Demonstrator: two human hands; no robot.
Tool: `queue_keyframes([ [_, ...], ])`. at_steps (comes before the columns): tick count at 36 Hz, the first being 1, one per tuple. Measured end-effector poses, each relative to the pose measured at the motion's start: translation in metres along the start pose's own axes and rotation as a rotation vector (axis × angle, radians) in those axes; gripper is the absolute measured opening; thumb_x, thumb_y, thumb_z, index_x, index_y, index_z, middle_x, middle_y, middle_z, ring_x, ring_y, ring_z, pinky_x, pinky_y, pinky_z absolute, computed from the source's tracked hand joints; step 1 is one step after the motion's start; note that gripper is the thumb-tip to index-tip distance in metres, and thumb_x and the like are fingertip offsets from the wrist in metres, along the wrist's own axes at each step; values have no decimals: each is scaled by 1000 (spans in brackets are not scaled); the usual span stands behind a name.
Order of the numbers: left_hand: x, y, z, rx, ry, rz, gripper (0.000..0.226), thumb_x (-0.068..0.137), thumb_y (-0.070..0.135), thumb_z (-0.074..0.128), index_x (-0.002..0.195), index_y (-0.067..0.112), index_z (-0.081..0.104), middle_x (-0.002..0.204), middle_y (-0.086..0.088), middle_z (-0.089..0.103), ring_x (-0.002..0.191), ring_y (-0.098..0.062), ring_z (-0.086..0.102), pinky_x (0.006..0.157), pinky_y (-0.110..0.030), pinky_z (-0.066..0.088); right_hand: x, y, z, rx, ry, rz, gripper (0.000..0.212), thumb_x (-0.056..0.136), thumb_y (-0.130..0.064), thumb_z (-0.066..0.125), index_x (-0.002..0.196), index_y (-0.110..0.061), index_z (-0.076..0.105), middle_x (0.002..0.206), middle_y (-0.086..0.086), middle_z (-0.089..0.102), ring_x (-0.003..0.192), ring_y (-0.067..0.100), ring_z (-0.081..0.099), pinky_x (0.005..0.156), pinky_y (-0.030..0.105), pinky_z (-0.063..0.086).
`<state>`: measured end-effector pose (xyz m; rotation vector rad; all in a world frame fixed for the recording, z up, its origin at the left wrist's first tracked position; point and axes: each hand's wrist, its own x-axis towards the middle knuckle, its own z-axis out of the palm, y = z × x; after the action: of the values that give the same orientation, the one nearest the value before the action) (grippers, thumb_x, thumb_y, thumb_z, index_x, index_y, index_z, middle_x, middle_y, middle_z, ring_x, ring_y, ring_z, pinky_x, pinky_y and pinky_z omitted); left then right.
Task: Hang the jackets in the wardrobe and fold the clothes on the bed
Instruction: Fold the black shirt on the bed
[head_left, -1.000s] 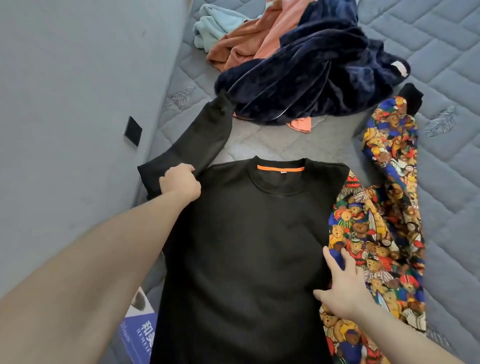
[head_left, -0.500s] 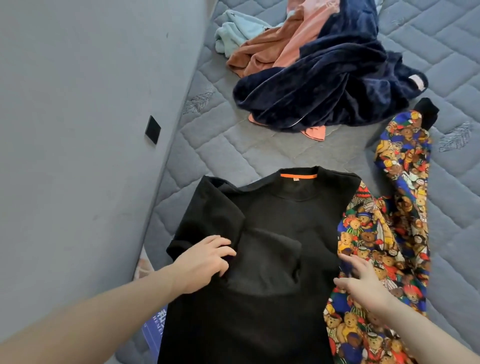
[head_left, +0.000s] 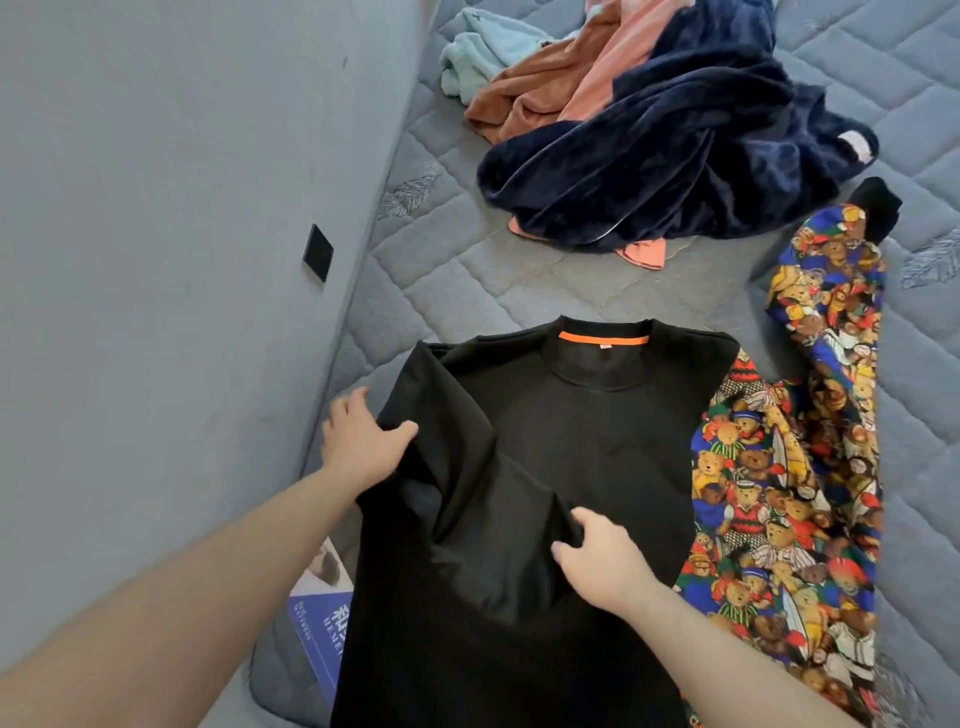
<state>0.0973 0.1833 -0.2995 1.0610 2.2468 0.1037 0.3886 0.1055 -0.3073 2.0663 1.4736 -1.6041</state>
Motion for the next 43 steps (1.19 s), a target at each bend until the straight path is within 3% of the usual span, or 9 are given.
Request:
queue_keyframes([
  [5,10,7,2,-43,-23,96,16,91,37,67,91,21,70,92,-1,72,102,-30,66,83,-36,49,-23,16,17,224,-75,58,12,90,-22,63,97,-28,71,93,-11,75,91,9,69,91,35,55],
  [8,0,33,4,-193,148,234,26,93,37,64,71,22,61,68,9,62,76,-19,62,64,-31,39,-46,35,26,297,-39,116,19,89,-17,64,96,-34,69,93,-14,74,91,5,67,85,30,52],
  [14,-43,76,24,-259,155,633,7,96,39,60,94,35,65,92,18,57,88,-3,57,78,-22,45,-81,54,59,301,-107,205,49,65,-28,72,112,-39,67,103,-17,73,97,-2,65,83,11,47],
  [19,-59,78,44,253,160,624,65,92,27,66,151,23,38,149,-2,40,133,-23,43,110,-41,37,-82,55,89,359,-282,168,55,61,-30,77,116,-21,73,103,-12,76,97,0,70,93,16,53],
  [24,-73,74,61,459,189,938,72,85,30,64,153,20,39,163,-7,25,149,-28,26,123,-48,23,-69,52,83,375,-285,159,60,62,-37,80,121,-28,68,105,-17,72,100,-3,67,93,14,51],
  [28,-70,67,77,679,-166,719,96,86,64,53,163,29,9,169,-2,-15,156,-33,-8,125,-54,2,-56,54,32,313,-45,86,68,64,-65,76,123,-44,49,109,-22,65,97,0,65,86,22,53],
  [31,-59,62,86,878,-345,573,118,77,80,56,161,32,-12,166,-1,-29,153,-37,-20,123,-59,-5,-40,68,-29,356,384,-37,56,81,-52,75,125,-45,41,117,-23,56,81,3,67,80,32,59],
  [37,-52,58,108,944,-335,520,142,63,82,69,155,33,-27,162,-4,-37,148,-43,-31,119,-66,-8,10,101,-163,397,905,-24,64,85,-44,75,137,-21,44,131,-2,48,103,10,60,93,38,50],
  [43,-47,49,124,954,-269,523,147,61,79,73,153,31,-31,161,-6,-38,146,-46,-32,119,-67,-8,60,120,-247,517,936,212,90,82,-59,73,151,-16,35,155,11,41,139,31,44,113,40,36],
])
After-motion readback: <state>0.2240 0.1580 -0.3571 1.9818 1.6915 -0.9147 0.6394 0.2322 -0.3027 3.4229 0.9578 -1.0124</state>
